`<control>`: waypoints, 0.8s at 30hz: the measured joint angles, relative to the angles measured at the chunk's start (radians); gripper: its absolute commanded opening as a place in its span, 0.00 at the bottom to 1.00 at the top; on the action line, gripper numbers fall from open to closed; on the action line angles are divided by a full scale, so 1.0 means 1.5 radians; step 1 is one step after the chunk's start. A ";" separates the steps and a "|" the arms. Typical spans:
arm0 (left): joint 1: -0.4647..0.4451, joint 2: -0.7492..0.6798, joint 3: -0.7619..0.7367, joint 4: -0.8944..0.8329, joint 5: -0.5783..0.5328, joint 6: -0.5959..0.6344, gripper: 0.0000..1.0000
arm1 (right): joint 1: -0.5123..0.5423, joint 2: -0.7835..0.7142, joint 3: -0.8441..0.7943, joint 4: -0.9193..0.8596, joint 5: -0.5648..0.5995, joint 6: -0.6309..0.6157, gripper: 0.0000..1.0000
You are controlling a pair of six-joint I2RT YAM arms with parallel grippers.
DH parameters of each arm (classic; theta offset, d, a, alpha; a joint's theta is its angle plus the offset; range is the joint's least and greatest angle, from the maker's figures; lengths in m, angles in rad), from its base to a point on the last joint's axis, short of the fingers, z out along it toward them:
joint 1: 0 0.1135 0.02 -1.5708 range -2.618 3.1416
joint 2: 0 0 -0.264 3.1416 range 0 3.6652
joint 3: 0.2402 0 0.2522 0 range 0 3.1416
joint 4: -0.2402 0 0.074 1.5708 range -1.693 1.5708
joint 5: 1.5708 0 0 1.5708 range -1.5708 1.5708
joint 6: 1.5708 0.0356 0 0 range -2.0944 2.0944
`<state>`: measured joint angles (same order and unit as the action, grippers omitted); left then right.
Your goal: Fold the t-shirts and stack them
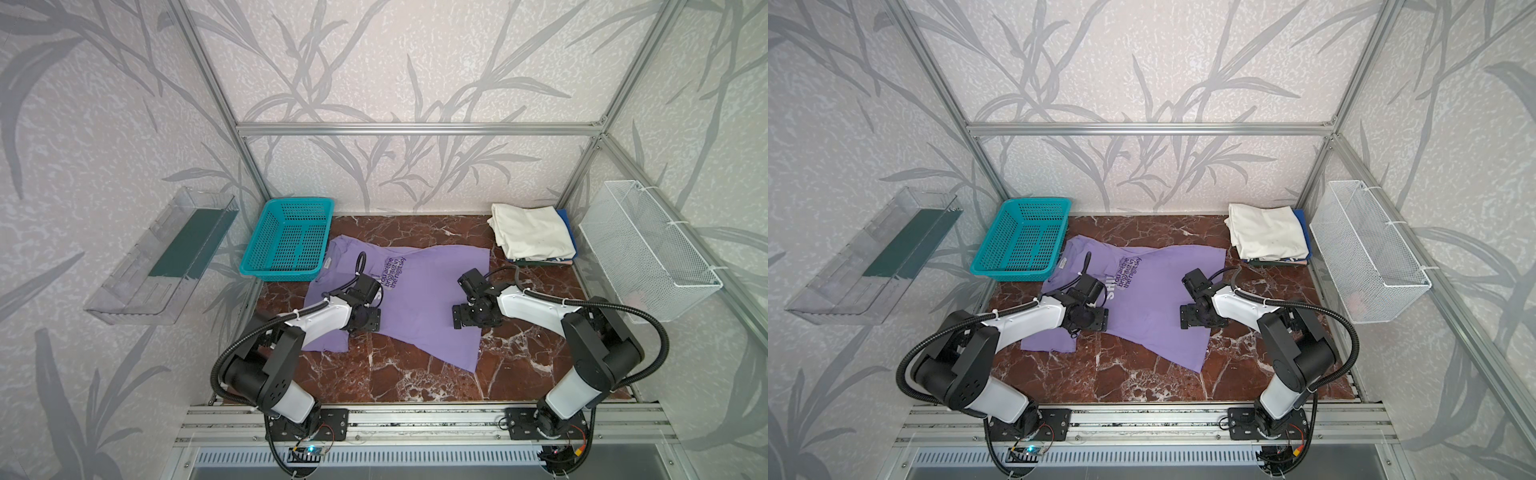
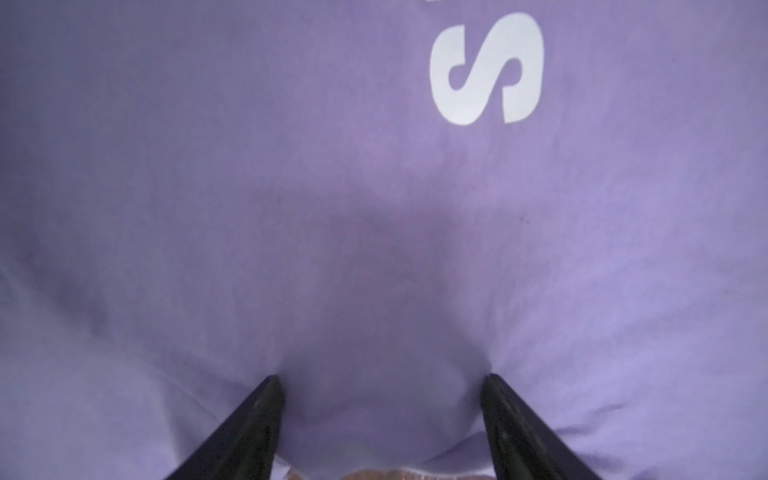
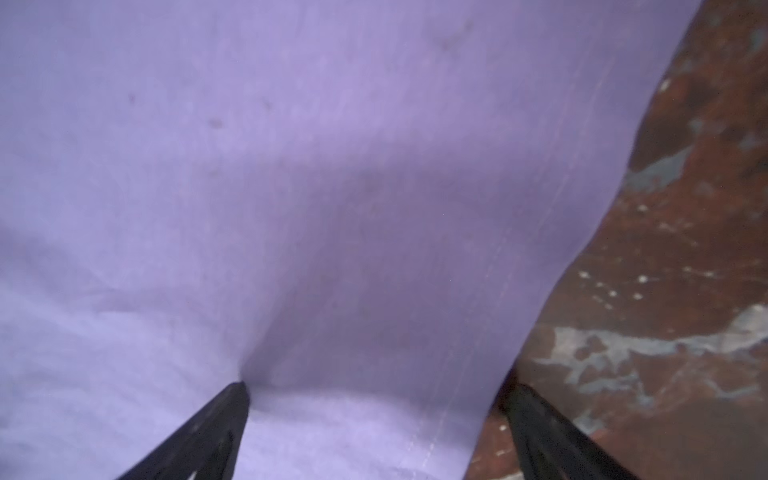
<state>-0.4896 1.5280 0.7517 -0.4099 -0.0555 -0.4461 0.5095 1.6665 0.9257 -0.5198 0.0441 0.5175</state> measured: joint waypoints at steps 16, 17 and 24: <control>-0.158 -0.085 -0.011 -0.107 0.033 -0.150 0.88 | -0.127 0.109 0.138 -0.056 -0.005 -0.099 0.95; -0.156 -0.086 0.006 -0.126 0.026 -0.151 0.88 | -0.129 0.112 0.145 -0.059 -0.005 -0.102 0.95; -0.084 -0.069 0.127 -0.146 -0.012 -0.097 0.89 | -0.132 0.076 0.163 -0.079 -0.005 -0.115 1.00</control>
<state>-0.6159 1.4246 0.9424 -0.6289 -0.0734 -0.5922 0.3111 1.7802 1.1694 -0.6376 0.0360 0.3447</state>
